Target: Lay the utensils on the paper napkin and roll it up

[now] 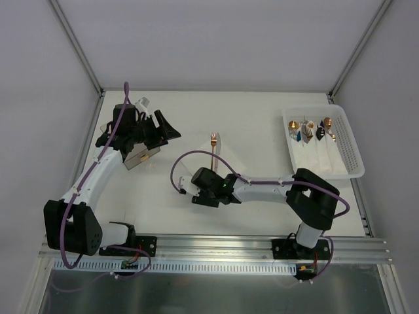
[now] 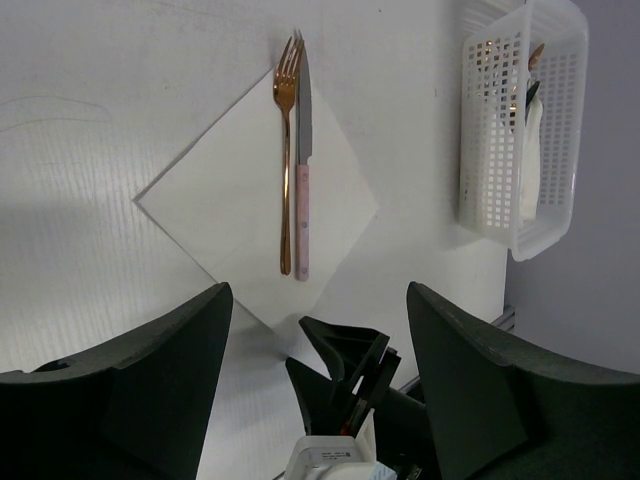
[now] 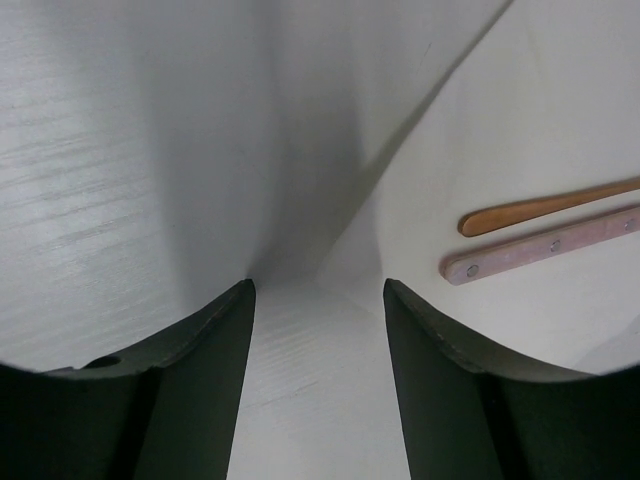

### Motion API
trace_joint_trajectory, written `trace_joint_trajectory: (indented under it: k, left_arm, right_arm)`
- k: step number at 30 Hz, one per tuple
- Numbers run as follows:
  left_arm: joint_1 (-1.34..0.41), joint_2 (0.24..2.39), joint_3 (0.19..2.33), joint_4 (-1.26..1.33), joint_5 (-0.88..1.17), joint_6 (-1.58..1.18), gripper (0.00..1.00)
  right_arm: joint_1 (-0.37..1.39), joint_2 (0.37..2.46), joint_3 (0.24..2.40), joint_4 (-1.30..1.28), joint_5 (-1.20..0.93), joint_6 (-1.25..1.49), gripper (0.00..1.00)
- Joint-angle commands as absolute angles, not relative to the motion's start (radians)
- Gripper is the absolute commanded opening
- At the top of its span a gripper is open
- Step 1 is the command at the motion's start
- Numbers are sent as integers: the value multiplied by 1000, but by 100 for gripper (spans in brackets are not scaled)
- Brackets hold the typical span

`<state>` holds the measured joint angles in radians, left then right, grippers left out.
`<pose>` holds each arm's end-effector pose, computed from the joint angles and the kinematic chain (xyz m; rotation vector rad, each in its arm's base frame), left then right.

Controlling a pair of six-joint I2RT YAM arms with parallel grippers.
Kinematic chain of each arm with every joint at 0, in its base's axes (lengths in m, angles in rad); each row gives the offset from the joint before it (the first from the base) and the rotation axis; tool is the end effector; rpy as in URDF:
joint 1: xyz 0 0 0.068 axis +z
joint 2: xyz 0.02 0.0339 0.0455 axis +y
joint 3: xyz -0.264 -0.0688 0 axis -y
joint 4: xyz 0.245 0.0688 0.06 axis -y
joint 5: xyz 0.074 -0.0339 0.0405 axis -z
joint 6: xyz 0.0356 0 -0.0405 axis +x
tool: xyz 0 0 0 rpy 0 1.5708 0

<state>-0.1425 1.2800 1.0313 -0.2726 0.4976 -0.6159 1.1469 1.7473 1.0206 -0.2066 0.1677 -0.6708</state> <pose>0.2825 -0.0577 0.3118 -0.1968 2.1640 -0.9681 0.1511 0.3205 0.1678 -1.9174 1.5814 -0.0096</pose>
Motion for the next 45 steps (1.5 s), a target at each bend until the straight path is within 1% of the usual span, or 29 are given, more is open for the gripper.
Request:
trace_joint_trajectory:
  k: [1,3,4,6,7,9,12,13,14,15,26,27,31,34,38,45]
  left_arm:
    - [-135,1255,1019,-249,503,-626,71]
    - [-133,1255,1016,-250,505,-626,71]
    - [-135,1255,1012,-250,502,-624,71]
    - [-133,1255,1012,-249,502,-621,71]
    - [-135,1255,1012,-250,502,-621,71]
    - [-135,1256,1012,-249,500,-620,71]
    - [-135,1261,1014,-249,502,-620,71]
    - [-135,1262,1015,-249,502,-620,71]
    - [-135,1261,1015,-249,502,-620,71]
    - [-135,1261,1015,-249,503,-620,71]
    - [-135,1246,999,-247,515,-604,72]
    - [-135,1244,991,-247,515,-603,76]
    - [-135,1233,971,-248,505,-601,86]
    - [-135,1227,957,-245,502,-601,90]
    - [-135,1210,936,-241,480,-603,92]
    - [-135,1123,836,-178,456,-624,91]
  right_arm:
    - [1161,1716,1011,-170,186,-680,55]
    - [1160,1730,1017,-155,215,-681,52]
    - [1161,1742,1017,-144,228,-684,48]
    - [1160,1755,1022,-134,255,-692,43]
    - [1161,1761,1023,-127,271,-692,38]
    - [1160,1778,1031,-124,313,-693,33]
    - [1160,1775,1032,-127,318,-699,19]
    - [1160,1770,1035,-133,314,-696,9]
    - [1161,1769,1038,-152,298,-696,3]
    - [1161,1760,1045,-161,295,-693,0]
    - [1161,1635,1081,-291,59,-641,0]
    - [1161,1635,1084,-294,54,-653,0]
    - [1128,1666,1098,-301,18,-702,0]
    - [1089,1695,1114,-318,-38,-726,0]
    - [1037,1712,1143,-336,-87,-768,0]
    - [973,1736,1196,-367,-156,-856,0]
